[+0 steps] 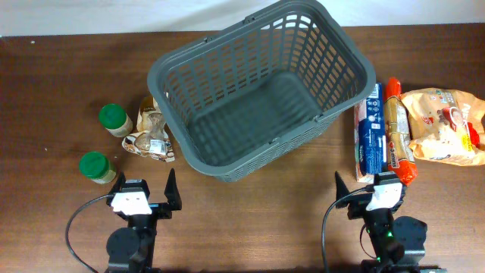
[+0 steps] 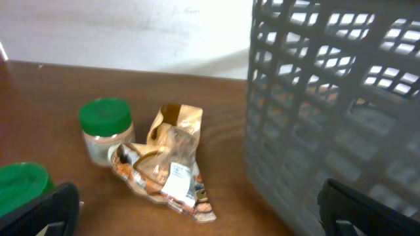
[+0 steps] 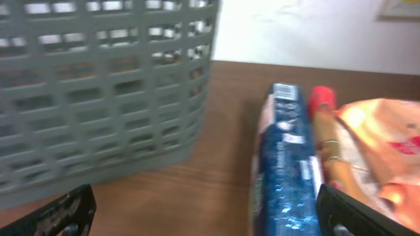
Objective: Pack container
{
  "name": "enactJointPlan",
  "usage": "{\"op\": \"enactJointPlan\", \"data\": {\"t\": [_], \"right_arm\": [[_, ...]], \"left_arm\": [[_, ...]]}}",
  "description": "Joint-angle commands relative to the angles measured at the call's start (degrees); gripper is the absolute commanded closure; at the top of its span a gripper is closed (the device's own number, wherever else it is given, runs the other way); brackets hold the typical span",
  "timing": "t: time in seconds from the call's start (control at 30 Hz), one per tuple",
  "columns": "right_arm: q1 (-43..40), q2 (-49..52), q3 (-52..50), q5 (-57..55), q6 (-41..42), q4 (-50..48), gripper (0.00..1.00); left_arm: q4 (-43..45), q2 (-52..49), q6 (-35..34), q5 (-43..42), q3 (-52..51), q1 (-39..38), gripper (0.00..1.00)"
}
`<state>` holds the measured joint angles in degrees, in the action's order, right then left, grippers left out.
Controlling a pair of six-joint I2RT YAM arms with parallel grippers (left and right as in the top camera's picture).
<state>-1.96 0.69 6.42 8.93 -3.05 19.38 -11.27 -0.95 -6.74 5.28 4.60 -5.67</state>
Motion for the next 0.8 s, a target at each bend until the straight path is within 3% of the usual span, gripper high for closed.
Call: {"op": "enactJointPlan", "data": {"t": [0.0, 0.1, 0.2, 0.4, 0.5, 0.53, 0.73, 0.77], "right_arm": [[-0.4, 1.1, 5.8, 5.7, 0.5, 3.7, 0.01], [-0.4, 6.2, 14.2, 5.7, -1.0, 8.4, 0.01], [-0.4, 16.2, 26.8, 5.4, -5.0, 14.1, 0.01], [-0.4, 45.2, 63.1, 0.9, -6.0, 37.0, 0.01], [-0.3, 56.7, 79.9, 1.2, -5.9, 46.3, 0.01], [-0.3, 63.1, 90.7, 1.6, -4.6, 52.2, 0.01], [-0.3, 76.3, 115.8, 8.6, 4.2, 64.8, 0.01], [-0.3, 78.6, 119.7, 12.3, 4.2, 65.7, 0.01]], "left_arm": [[1.4, 0.2, -0.3, -6.4, 1.8, -0.2, 0.01], [-2.1, -1.1, -0.3, -6.7, 9.2, -0.2, 0.01], [-9.0, -7.0, -0.3, -0.2, 22.3, -0.2, 0.01], [-24.7, -30.1, 0.0, 1.9, 53.1, -0.2, 0.01], [-36.2, -43.2, 0.2, -2.3, 68.8, -0.2, 0.01], [-42.5, -50.7, 0.2, -6.8, 78.1, -0.2, 0.01], [-58.5, -67.6, 2.4, -17.5, 101.3, -0.2, 0.01], [-60.1, -70.5, 2.4, -22.3, 105.0, -0.2, 0.01]]}}
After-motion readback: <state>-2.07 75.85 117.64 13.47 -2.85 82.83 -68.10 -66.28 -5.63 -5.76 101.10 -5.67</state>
